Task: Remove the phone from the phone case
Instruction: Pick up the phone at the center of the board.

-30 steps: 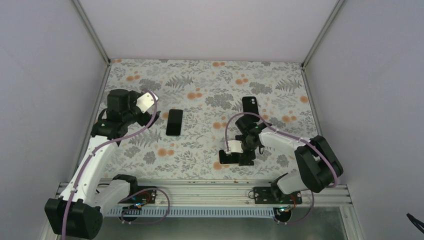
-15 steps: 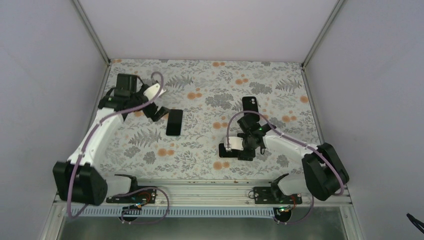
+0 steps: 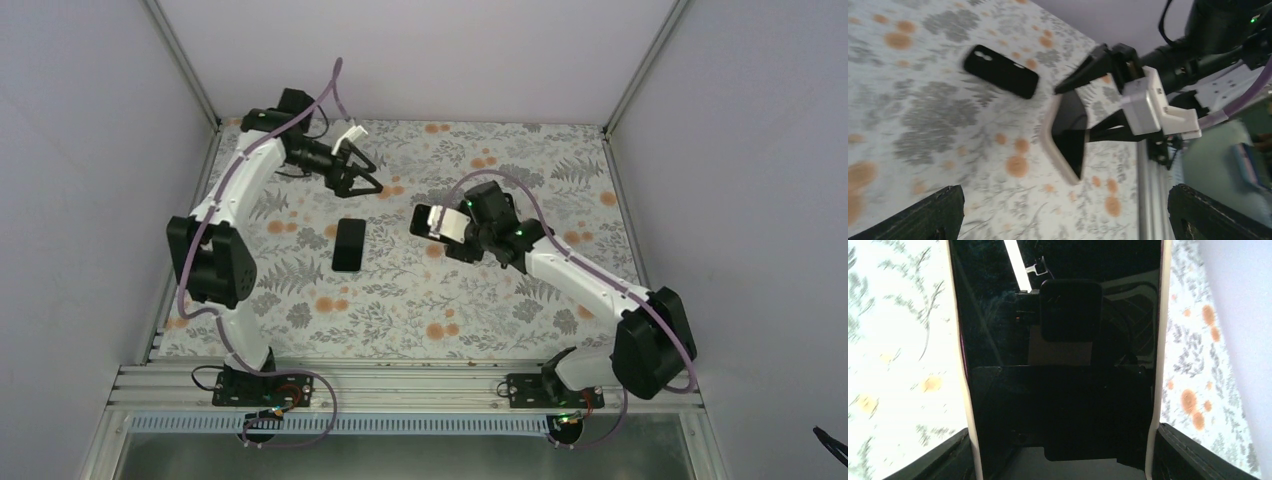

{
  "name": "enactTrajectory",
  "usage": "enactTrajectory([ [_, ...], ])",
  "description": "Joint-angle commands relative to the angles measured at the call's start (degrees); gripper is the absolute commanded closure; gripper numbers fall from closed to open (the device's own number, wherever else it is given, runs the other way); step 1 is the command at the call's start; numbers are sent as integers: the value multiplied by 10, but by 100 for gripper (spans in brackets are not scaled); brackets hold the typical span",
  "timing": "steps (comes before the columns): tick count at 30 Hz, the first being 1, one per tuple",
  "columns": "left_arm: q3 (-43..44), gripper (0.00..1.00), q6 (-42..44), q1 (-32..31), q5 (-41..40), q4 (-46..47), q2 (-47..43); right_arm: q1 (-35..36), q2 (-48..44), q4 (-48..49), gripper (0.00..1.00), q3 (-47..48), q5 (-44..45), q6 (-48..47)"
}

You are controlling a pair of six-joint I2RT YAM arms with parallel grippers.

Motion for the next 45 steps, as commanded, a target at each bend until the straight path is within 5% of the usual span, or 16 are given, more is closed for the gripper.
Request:
enactTrajectory([
  [1, 29, 0, 14, -43, 72, -73, 43, 10, 39, 70, 54, 62, 33, 34],
  [26, 130, 0, 11, -39, 83, -94, 174, 49, 108, 97, 55, 157, 67, 34],
  [35, 109, 38, 33, -51, 94, -106, 169, 55, 151, 106, 54, 202, 88, 39],
  [42, 97, 88, 42, -51, 105, -106, 157, 61, 149, 97, 53, 215, 88, 45],
  [45, 101, 97, 44, -51, 110, -106, 152, 62, 136, 84, 49, 212, 69, 46],
])
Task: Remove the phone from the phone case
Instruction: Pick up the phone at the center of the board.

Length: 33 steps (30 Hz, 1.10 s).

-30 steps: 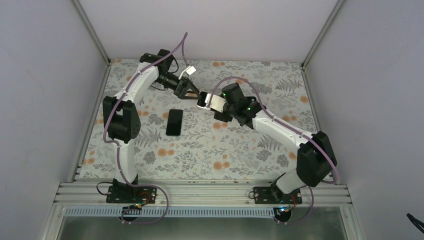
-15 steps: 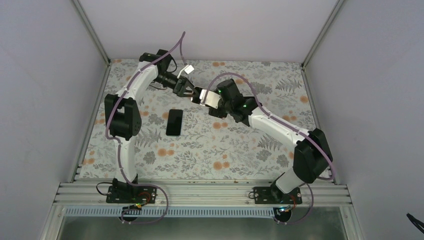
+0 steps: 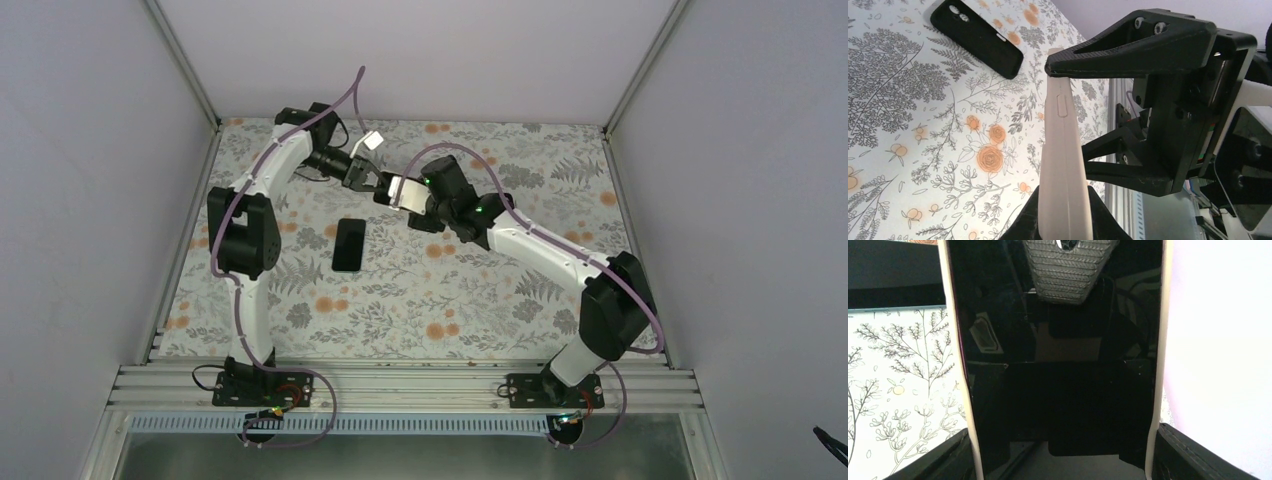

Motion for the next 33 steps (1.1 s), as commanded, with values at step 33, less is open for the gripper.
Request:
enactTrajectory([
  [33, -105, 98, 166, -64, -119, 21, -269, -309, -1, -443, 22, 174, -755, -172],
])
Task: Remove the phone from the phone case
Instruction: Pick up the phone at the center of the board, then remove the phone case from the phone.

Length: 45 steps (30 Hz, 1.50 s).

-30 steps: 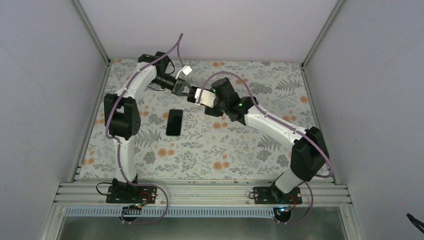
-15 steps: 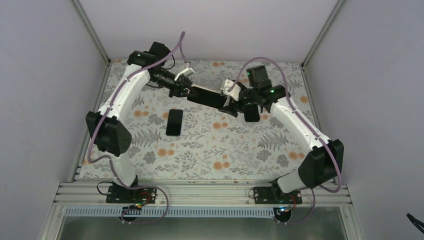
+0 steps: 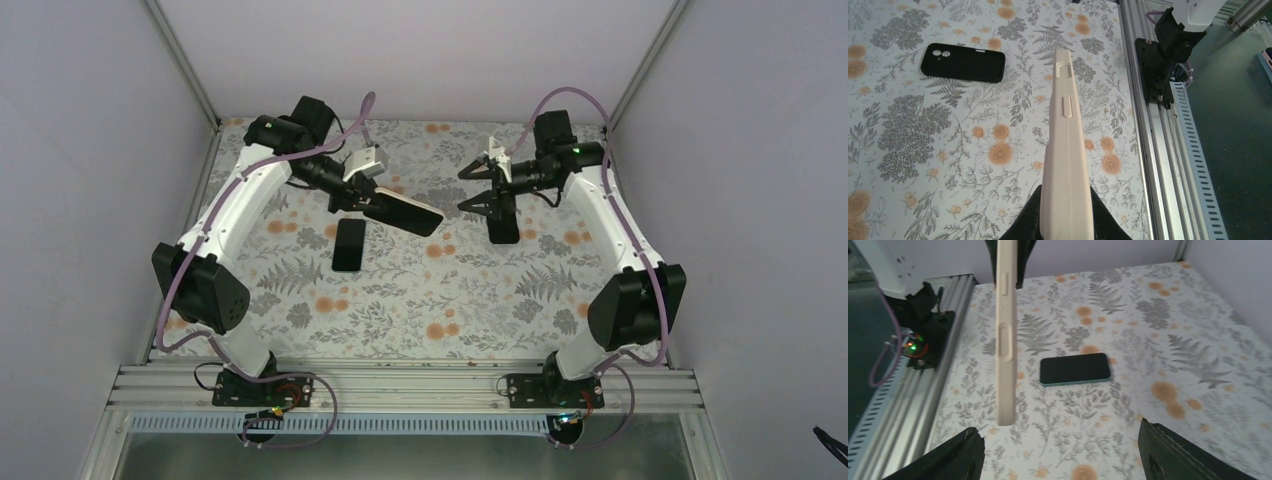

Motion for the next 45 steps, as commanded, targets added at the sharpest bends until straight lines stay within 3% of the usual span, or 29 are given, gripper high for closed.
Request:
enactTrajectory([
  [1, 3, 98, 11, -2, 25, 24, -20, 5, 17, -77, 22, 16, -67, -59],
  [21, 82, 98, -7, -34, 33, 19, 35, 19, 36, -22, 32, 2, -37, -23],
  [36, 86, 98, 7, -37, 23, -7, 22, 11, 62, -2, 36, 3, -15, -16],
  [45, 47, 98, 1, -46, 13, -9, -34, 1, 134, -34, 36, 89, 13, -35],
])
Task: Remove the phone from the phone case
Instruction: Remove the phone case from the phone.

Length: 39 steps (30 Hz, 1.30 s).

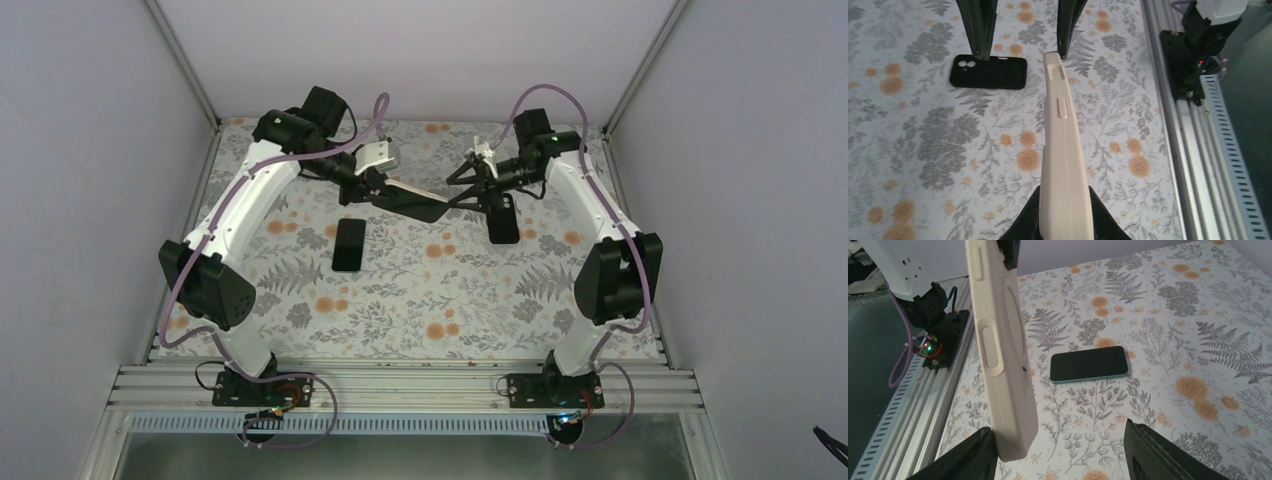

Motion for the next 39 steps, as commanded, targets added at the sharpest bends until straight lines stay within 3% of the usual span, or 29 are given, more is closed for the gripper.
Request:
enactTrajectory([
  [1, -25, 98, 11, -16, 60, -27, -73, -14, 62, 1, 36, 78, 37, -9],
  [9, -61, 98, -2, -33, 62, -27, -116, -15, 197, -63, 36, 264, 43, -17],
  [14, -59, 98, 0, -33, 56, -27, -119, -13, 223, -71, 36, 297, 56, -16],
  [17, -56, 98, 6, -33, 46, -27, -110, -13, 201, -107, 36, 266, 43, -51],
  [26, -42, 98, 24, -33, 43, -27, -77, 25, -51, -74, 33, -8, 49, -77],
  [39, -35, 98, 23, -32, 34, -27, -72, 38, -88, -95, 36, -49, 31, -84],
])
